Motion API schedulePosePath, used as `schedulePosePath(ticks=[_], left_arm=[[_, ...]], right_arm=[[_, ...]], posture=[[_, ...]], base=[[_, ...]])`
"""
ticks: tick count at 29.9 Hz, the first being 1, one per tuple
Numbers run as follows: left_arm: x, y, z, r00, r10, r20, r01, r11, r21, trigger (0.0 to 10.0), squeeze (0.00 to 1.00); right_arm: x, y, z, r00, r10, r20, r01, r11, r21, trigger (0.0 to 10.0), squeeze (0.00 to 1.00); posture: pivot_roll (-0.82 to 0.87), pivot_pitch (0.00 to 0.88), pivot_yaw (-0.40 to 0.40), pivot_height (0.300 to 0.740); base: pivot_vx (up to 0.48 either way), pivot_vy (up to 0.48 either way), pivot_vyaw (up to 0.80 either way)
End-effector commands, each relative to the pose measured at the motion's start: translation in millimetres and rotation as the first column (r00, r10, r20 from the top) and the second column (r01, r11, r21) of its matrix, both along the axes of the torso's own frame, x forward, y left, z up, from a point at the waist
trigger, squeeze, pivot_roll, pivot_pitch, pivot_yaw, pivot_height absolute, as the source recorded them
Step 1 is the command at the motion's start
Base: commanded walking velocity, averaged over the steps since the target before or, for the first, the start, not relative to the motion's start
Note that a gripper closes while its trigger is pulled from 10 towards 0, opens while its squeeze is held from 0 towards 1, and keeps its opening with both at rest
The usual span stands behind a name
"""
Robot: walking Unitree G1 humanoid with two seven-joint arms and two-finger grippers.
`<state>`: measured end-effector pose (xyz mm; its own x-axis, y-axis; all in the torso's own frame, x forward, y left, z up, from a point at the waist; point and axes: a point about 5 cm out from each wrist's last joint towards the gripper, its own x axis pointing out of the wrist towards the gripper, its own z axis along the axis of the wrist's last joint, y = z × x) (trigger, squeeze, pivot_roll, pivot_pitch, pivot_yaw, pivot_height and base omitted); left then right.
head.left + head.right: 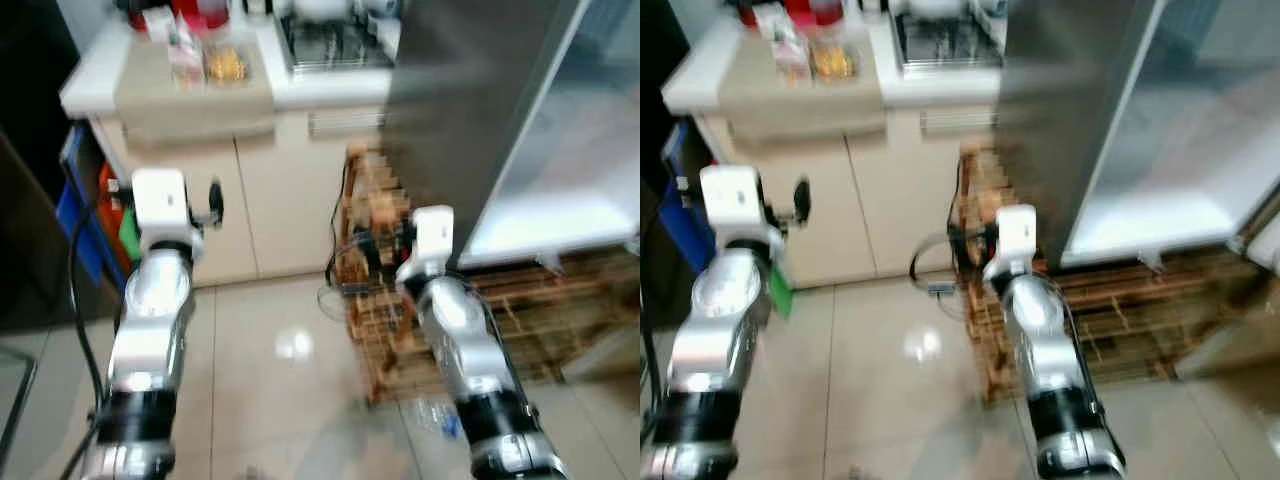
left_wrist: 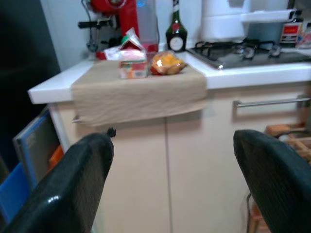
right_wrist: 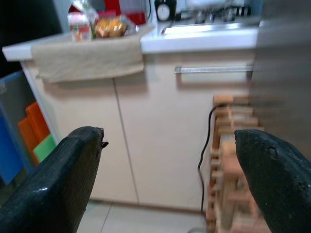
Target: Restocking fridge
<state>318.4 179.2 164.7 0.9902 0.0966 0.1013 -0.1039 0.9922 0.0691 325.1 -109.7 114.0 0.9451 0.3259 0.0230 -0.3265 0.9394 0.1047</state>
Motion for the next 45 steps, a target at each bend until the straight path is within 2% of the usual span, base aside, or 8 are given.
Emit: schedulePosePath(ticks=[1, 13, 15, 19, 21, 28, 38, 45], left_arm=[[1.1, -8.4, 6, 0.999, -0.038, 0.020, 0.039, 0.999, -0.006, 10.0, 0.00], [-1.0, -12.4, 4, 0.998, -0.064, 0.022, 0.065, 0.998, -0.029, 10.0, 0.00], [-1.6, -13.6, 4, 0.997, -0.070, 0.031, 0.071, 0.997, -0.016, 10.0, 0.00], [0.3, -15.7, 5, 0.995, -0.098, 0.035, 0.099, 0.994, -0.054, 10.0, 0.00], [3.5, -19.1, 6, 0.989, -0.138, 0.047, 0.142, 0.986, -0.091, 10.0, 0.00], [7.2, -27.8, 6, 0.979, -0.199, 0.037, 0.201, 0.975, -0.098, 10.0, 0.00], [11.1, -22.2, 9, 0.982, -0.186, 0.041, 0.188, 0.980, -0.071, 10.0, 0.00], [8.4, -24.4, 17, 0.982, -0.167, 0.093, 0.174, 0.982, -0.070, 10.0, 0.00]], right_arm=[[-0.1, -4.9, -4, 1.000, -0.013, -0.009, 0.013, 1.000, 0.001, 10.0, 0.00], [-6.1, -0.8, -9, 1.000, 0.003, -0.009, -0.003, 1.000, -0.021, 10.0, 0.00], [-5.9, -1.9, -9, 1.000, 0.001, -0.013, -0.001, 1.000, -0.012, 10.0, 0.00], [-6.8, -8.0, -7, 1.000, -0.017, 0.002, 0.017, 1.000, -0.019, 10.0, 0.00], [-9.0, -14.0, -7, 0.999, -0.050, 0.007, 0.050, 0.999, -0.022, 10.0, 0.00], [-13.7, -21.0, -7, 0.996, -0.086, 0.011, 0.086, 0.996, -0.017, 10.0, 0.00], [-15.0, -20.4, -9, 0.996, -0.094, -0.002, 0.094, 0.996, -0.009, 10.0, 0.00], [-11.5, -19.7, -6, 0.997, -0.081, 0.005, 0.081, 0.997, -0.016, 10.0, 0.00]], posture=[[0.03, 0.000, 0.022, 0.740], [0.01, 0.000, 0.026, 0.740], [0.00, 0.000, 0.026, 0.740], [-0.02, 0.000, 0.032, 0.740], [-0.05, 0.000, 0.045, 0.740], [-0.06, 0.000, 0.059, 0.740], [-0.04, 0.000, 0.047, 0.740], [-0.02, 0.000, 0.029, 0.740]], base=[[0.409, -0.244, 0.42], [0.410, -0.244, 0.43], [0.427, -0.122, 0.00], [0.000, 0.000, 0.00], [0.000, 0.435, 0.00], [0.000, 0.480, 0.00], [0.000, 0.480, 0.00], [0.044, 0.000, 0.00]])
